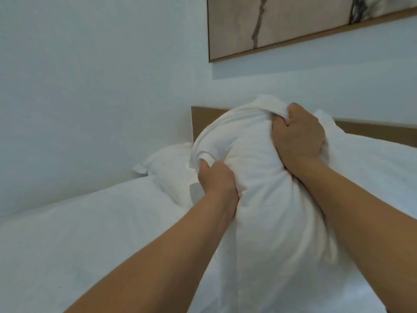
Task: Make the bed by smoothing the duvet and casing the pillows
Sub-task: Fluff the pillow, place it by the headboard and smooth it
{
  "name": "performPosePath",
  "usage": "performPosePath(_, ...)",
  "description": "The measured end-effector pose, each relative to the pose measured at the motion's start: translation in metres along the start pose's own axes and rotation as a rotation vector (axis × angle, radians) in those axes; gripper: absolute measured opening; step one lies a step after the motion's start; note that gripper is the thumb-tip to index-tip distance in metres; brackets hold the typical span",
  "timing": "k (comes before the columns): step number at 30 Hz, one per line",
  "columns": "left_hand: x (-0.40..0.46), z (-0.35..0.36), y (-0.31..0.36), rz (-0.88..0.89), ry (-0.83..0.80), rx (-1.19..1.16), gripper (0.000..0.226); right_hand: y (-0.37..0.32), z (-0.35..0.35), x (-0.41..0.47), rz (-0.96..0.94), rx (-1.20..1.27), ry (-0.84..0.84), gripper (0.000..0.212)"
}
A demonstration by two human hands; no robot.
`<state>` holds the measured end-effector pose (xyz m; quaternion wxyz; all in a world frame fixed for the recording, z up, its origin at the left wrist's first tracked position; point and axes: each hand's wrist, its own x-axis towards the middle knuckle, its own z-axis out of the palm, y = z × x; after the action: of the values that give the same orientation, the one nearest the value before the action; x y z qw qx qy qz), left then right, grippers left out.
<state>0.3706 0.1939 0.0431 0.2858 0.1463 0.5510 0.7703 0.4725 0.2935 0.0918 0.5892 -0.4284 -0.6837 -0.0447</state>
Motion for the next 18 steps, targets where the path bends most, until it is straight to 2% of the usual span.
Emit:
performPosePath(3, 0.021, -0.057, 0.052, 0.155, 0.038, -0.135, 0.049, -0.090, 0.015, 0.004, -0.123, 0.152, 0.103, 0.030)
performPosePath(7, 0.062, -0.147, 0.118, 0.310, 0.176, -0.203, 0.057, -0.220, 0.051, -0.004, -0.278, 0.358, 0.104, 0.030)
performPosePath(11, 0.109, -0.252, 0.165, 0.432, 0.315, -0.271, 0.050, -0.351, 0.105, -0.025, -0.466, 0.482, 0.041, 0.028)
performPosePath(15, 0.165, -0.349, 0.183, 0.463, 0.417, -0.417, 0.059, -0.456, 0.176, -0.058, -0.678, 0.481, -0.093, 0.024)
performPosePath(18, 0.211, -0.401, 0.185, 0.458, 0.554, -0.291, 0.056, -0.509, 0.242, -0.079, -0.760, 0.429, -0.234, 0.023)
